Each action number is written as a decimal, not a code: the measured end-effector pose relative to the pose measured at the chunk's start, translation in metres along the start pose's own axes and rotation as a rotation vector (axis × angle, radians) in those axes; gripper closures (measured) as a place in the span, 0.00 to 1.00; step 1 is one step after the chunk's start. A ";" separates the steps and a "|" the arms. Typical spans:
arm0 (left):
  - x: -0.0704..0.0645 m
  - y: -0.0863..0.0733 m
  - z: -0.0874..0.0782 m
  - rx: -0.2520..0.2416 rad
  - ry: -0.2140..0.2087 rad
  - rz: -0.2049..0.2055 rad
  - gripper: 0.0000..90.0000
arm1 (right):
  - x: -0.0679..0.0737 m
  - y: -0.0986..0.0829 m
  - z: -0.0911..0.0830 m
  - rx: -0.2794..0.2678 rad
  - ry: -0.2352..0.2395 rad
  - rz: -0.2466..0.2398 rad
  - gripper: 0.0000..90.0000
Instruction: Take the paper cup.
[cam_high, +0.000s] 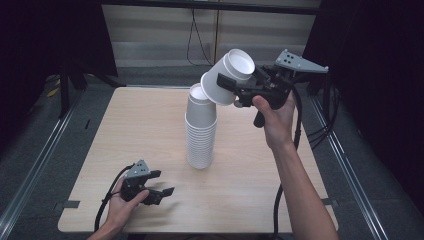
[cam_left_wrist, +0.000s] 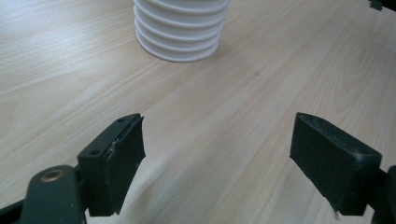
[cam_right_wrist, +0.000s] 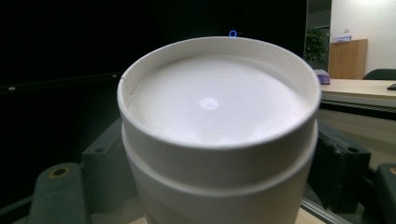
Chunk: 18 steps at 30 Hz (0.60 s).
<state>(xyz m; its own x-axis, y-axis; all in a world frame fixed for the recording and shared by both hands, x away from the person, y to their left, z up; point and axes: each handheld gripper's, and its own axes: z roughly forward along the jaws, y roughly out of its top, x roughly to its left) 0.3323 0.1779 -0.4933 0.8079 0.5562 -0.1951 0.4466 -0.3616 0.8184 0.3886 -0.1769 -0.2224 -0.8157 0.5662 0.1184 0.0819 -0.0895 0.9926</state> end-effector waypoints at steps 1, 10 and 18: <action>0.000 0.000 0.000 -0.001 0.003 -0.001 0.19 | 0.000 -0.001 -0.003 0.007 -0.006 -0.009 0.23; 0.002 0.001 -0.002 -0.016 0.015 -0.002 0.19 | 0.006 -0.007 -0.028 0.024 -0.024 -0.027 0.23; 0.005 0.001 0.000 -0.029 0.047 -0.011 0.19 | 0.010 -0.027 -0.039 0.040 -0.016 -0.006 0.23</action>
<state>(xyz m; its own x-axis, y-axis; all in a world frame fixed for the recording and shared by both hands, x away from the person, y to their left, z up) 0.3369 0.1806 -0.4931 0.7839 0.5945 -0.1788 0.4432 -0.3343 0.8318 0.3561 -0.2013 -0.2495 -0.8072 0.5796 0.1121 0.0998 -0.0533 0.9936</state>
